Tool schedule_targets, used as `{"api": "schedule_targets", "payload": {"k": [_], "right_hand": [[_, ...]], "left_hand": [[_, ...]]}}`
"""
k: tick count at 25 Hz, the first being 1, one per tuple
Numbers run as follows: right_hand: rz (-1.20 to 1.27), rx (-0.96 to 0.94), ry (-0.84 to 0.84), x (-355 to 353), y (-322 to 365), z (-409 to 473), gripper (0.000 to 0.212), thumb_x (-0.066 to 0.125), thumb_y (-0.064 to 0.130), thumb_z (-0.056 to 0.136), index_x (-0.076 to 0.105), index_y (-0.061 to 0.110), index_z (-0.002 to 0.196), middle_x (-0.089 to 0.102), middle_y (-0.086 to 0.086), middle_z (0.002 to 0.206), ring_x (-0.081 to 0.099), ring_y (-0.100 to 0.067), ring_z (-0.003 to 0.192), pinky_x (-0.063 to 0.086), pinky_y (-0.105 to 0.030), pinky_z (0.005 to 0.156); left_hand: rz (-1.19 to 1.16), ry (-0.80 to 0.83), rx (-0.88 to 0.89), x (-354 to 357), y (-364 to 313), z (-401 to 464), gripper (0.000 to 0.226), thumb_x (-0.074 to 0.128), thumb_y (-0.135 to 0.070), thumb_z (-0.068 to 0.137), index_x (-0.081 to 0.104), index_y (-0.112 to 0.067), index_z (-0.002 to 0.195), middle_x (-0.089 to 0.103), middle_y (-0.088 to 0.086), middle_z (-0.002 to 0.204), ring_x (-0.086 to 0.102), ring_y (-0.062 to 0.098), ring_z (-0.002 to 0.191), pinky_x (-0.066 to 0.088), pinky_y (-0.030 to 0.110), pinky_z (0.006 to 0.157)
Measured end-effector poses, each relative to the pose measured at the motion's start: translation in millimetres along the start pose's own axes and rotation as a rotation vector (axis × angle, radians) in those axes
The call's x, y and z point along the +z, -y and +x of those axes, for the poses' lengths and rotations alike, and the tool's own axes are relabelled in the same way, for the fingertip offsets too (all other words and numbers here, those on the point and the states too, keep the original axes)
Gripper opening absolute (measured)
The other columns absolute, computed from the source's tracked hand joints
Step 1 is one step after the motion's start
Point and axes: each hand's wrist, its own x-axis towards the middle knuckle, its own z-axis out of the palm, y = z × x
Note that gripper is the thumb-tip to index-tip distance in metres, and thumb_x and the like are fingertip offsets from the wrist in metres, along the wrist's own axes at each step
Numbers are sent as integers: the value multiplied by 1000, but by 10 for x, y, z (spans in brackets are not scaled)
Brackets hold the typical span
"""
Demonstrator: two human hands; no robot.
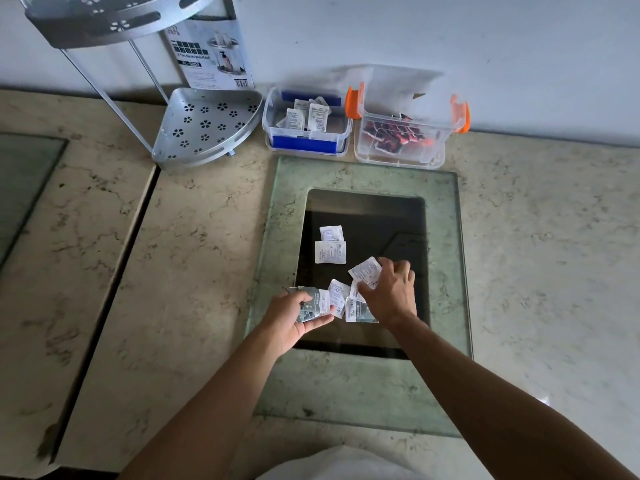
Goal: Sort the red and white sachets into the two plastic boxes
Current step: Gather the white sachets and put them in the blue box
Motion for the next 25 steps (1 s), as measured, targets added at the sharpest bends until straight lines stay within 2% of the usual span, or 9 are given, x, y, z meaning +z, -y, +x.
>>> {"api": "schedule_targets", "payload": {"k": [2,5,9,12,14,16,21,23,25], "right_hand": [[-67,39,21,-21,-35,27,66,73,45,82,48,17,136,40,-11,131,41,-29,119,44,-41,99],[46,46,-22,-39,-26,81,51,76,35,81,54,15,121,45,-8,123,43,-27,115,45,-37,95],[324,-45,-59,-70,7,17,11,69,13,87,59,16,89,62,1,90,62,-21,86,45,-19,64],[337,-310,-109,-71,73,-159,11,72,11,85,63,17,86,64,8,84,61,-8,76,47,-19,67],[274,-549,-54,13,88,-289,9,73,12,84,68,18,88,66,5,90,61,-12,82,51,-25,71],[197,-675,76,110,52,-383,11,73,11,83,72,20,90,64,0,97,58,-18,90,51,-28,75],[238,-557,125,100,-3,-351,25,61,3,79,77,19,89,64,-1,99,58,-22,95,45,-20,77],[189,-446,-8,102,-2,-295,18,66,10,83,74,16,98,63,-3,101,59,-24,96,51,-29,76],[83,-249,-36,104,-17,-237,31,72,29,85,66,17,113,57,-4,112,54,-23,105,53,-38,86]], "left_hand": [[-5,-17,-23,-15,17,-6,30,42,5,90,56,9,117,66,38,112,70,51,96,60,55,79],[-2,-28,-28,-10,25,3,34,42,4,88,58,7,117,66,36,114,70,50,98,59,56,82],[21,-1,-25,65,-1,-3,24,52,-4,93,60,5,114,65,33,112,69,46,94,59,57,81],[7,30,-47,163,2,28,36,64,-29,94,58,2,113,67,31,111,70,45,96,59,58,80],[16,85,-53,216,21,44,53,66,-45,91,61,-1,120,70,26,115,70,42,102,58,57,82],[33,98,-50,227,40,51,55,67,-44,89,63,-1,124,74,19,105,72,34,95,59,52,81],[-3,130,-49,147,53,-34,33,64,-25,92,65,0,112,71,24,98,70,37,88,59,54,81],[23,89,-13,98,62,-44,23,61,-6,92,62,4,112,70,31,104,71,45,95,60,52,76],[55,25,12,54,61,-45,25,59,2,90,60,7,114,66,35,115,68,50,102,60,52,74]]}}
